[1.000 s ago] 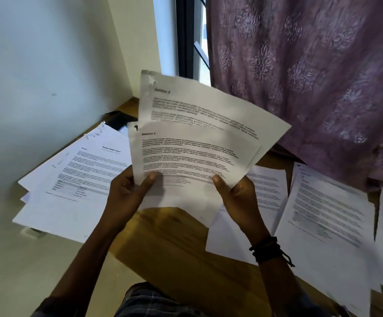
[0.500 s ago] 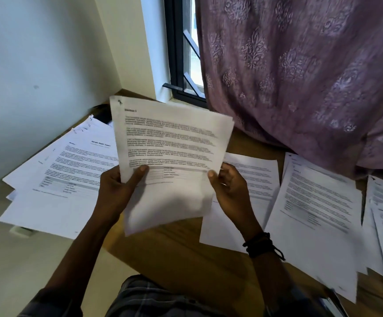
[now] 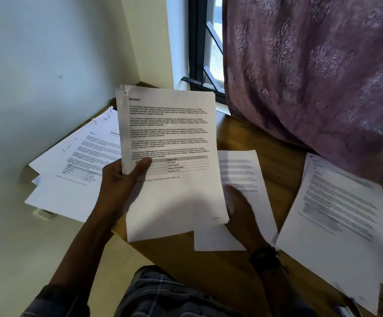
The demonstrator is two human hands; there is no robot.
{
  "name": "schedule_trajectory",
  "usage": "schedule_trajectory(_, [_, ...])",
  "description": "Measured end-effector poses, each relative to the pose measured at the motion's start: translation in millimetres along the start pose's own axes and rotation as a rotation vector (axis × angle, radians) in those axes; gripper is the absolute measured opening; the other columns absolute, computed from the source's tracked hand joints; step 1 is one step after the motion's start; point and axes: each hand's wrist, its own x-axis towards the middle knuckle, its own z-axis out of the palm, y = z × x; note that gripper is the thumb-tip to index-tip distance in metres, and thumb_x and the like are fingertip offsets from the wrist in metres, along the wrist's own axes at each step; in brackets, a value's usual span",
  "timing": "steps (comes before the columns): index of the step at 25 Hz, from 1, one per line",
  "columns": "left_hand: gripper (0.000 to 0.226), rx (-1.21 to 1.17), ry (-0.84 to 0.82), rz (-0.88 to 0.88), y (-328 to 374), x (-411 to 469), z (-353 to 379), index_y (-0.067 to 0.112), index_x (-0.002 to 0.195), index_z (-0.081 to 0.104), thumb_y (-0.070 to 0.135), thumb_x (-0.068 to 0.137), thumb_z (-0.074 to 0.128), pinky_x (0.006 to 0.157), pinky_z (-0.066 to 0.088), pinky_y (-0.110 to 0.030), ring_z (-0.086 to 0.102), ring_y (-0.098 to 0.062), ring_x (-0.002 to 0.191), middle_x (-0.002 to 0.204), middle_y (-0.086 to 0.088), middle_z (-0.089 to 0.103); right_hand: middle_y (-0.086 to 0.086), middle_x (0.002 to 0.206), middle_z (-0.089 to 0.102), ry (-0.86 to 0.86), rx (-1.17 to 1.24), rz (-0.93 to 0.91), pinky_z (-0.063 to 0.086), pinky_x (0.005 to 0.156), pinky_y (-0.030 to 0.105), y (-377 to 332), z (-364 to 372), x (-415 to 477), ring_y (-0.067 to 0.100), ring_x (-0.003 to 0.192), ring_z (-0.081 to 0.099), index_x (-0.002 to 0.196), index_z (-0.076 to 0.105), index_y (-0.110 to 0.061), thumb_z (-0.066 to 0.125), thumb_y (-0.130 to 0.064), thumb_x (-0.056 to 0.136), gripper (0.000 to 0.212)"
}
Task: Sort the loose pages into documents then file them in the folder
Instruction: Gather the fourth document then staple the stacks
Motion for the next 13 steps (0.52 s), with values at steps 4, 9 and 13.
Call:
schedule_trajectory(4, [0.025, -0.047, 0.010, -0.033, 4, -5, -6, 0.001, 0.115, 0.067, 0.009, 0.092, 0.064, 0.084, 0.058, -0.039, 0.071, -0.030, 0.102, 0.110, -0.010, 0.074, 0.018, 0.149, 0.037, 0.103, -0.407, 0.298, 0.029, 0.114, 0.043, 23, -20, 17, 0.034, 0.138, 0.034, 0.146, 0.034, -0.007, 0.069, -0.040, 0.086, 0.077])
schedule_trajectory(9, [0.029, -0.110, -0.020, -0.096, 0, -7, -11, -0.001, 0.121, 0.063, 0.007, 0.093, 0.062, 0.094, 0.053, -0.050, 0.068, -0.035, 0.108, 0.118, -0.016, 0.070, 0.019, 0.141, 0.044, 0.064, -0.497, 0.488, 0.040, 0.102, 0.057, 39, -32, 25, 0.042, 0.128, 0.043, 0.140, 0.030, -0.013, 0.069, -0.083, 0.051, 0.120])
schedule_trajectory(13, [0.029, -0.143, -0.035, -0.133, -4, -9, -9, -0.003, 0.121, 0.063, 0.004, 0.092, 0.061, 0.098, 0.049, -0.054, 0.066, -0.038, 0.110, 0.119, -0.018, 0.069, 0.019, 0.130, 0.051, 0.099, -0.354, 0.479, 0.044, 0.092, 0.044, 29, -39, 27, 0.038, 0.119, 0.050, 0.132, 0.034, 0.000, 0.091, -0.048, 0.056, 0.106])
